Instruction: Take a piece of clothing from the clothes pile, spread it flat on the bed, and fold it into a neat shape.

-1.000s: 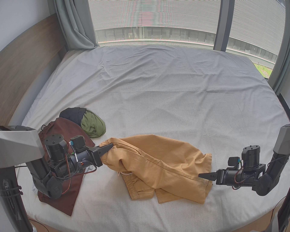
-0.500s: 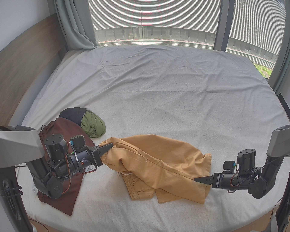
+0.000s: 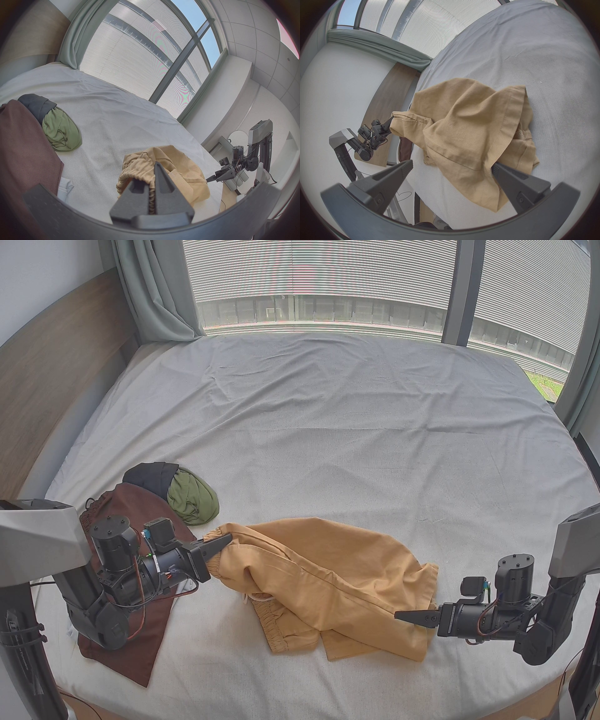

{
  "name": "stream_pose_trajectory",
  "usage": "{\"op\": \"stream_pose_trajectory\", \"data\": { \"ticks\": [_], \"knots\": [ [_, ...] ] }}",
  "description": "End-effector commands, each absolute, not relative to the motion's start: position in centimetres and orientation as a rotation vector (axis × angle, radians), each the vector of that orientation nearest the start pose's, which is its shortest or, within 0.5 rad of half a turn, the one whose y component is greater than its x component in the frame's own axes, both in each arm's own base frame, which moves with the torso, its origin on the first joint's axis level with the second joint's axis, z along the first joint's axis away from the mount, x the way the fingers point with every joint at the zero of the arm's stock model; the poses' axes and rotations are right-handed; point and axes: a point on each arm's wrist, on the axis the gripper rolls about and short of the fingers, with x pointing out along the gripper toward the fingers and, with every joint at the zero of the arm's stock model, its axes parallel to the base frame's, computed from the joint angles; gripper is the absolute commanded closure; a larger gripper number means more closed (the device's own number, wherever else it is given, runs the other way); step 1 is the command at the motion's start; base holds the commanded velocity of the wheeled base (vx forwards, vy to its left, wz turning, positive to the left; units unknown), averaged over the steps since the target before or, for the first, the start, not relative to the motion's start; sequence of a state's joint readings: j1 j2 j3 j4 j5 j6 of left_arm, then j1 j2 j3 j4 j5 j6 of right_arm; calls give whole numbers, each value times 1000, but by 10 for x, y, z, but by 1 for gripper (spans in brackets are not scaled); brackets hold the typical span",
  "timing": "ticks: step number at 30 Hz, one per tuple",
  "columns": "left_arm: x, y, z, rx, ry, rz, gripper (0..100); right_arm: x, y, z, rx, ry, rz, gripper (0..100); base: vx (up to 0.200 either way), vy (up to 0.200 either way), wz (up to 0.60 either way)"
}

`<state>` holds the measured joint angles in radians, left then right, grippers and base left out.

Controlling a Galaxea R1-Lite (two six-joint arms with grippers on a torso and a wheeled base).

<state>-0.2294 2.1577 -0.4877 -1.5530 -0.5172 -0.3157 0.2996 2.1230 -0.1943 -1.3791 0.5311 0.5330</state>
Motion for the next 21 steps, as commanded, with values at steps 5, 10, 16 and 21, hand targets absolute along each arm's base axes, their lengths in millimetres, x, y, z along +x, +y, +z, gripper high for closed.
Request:
{"op": "stream_pose_trajectory", "data": {
  "ticks": [5,10,16,21],
  "knots": [
    [313,-83,58,-318,231,-716,100,239,80,3,553,774,625,0,0,0,0],
    [313,-83,57,-318,232,-716,100,238,76,-1,554,734,624,100,0,0,0],
    [313,-82,58,-318,229,-715,100,238,75,-4,555,744,617,100,0,0,0],
    [314,-82,58,-317,226,-715,100,239,72,-2,556,731,609,100,0,0,0]
  ]
}}
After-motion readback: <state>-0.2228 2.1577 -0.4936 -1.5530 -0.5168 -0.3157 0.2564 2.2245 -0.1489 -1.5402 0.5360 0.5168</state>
